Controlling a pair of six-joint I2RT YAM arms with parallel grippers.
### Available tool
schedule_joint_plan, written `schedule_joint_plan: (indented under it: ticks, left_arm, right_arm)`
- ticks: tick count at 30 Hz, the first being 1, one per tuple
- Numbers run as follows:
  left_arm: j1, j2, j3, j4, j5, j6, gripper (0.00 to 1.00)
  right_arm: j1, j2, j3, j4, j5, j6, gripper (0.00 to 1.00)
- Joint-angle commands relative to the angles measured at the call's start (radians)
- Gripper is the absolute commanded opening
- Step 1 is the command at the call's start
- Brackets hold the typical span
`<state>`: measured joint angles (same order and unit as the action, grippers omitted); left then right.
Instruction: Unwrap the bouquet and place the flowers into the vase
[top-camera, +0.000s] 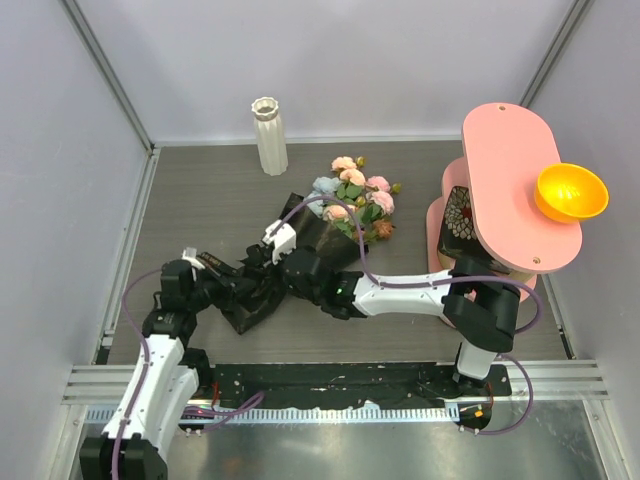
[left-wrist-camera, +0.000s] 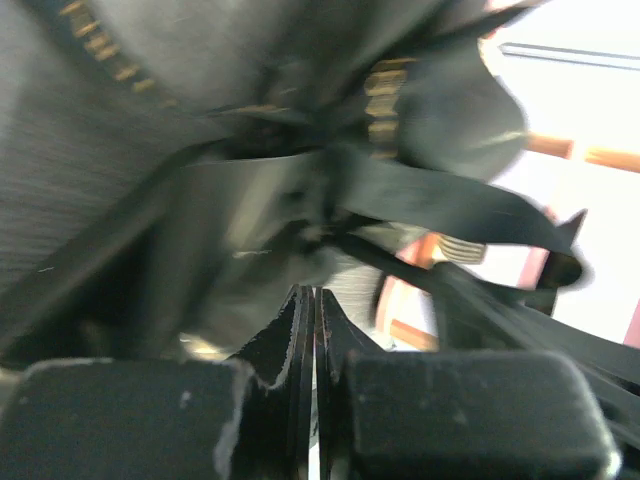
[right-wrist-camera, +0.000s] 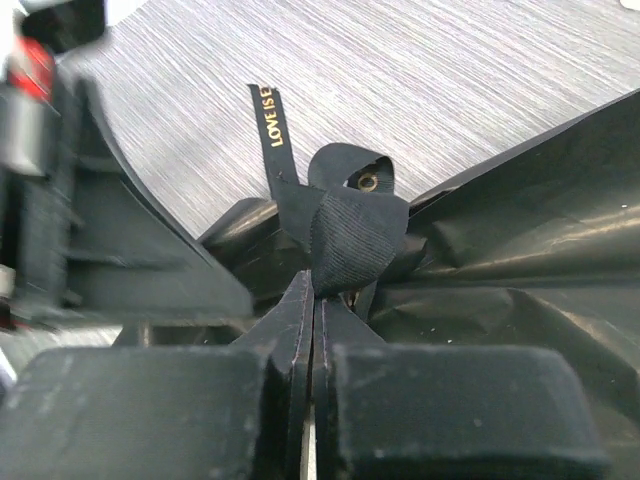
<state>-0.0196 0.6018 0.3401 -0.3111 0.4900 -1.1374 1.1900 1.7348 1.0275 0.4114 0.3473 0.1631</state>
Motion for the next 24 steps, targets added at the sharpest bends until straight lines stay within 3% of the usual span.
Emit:
schedule_joint_plan:
  ticks: [1, 9, 16, 24]
  left_arm:
    - [-0.002, 0.088, -0.05, 0.151, -0.001, -0.076, 0.02]
    - [0.0, 0.2, -0.113, 0.176, -0.06, -0.102, 0.03]
    - [-0.002, 0.231, -0.156, 0.155, -0.143, -0.091, 0.0]
    - [0.0, 0.224, -0.187, 0.156, -0.185, -0.081, 0.0]
  right_arm:
    - [-0.006, -0.009, 0.141, -0.204, -0.065, 0.225, 0.01]
    - [-0.012, -0.082, 0.177, -0.229, -0.177, 0.354, 0.01]
    - [-0.012, -0.188, 0.192, -0.299, -0.133, 0.332, 0.01]
    - [-0.012, -0.343, 0.2, -0.296, -0.188, 0.349, 0.01]
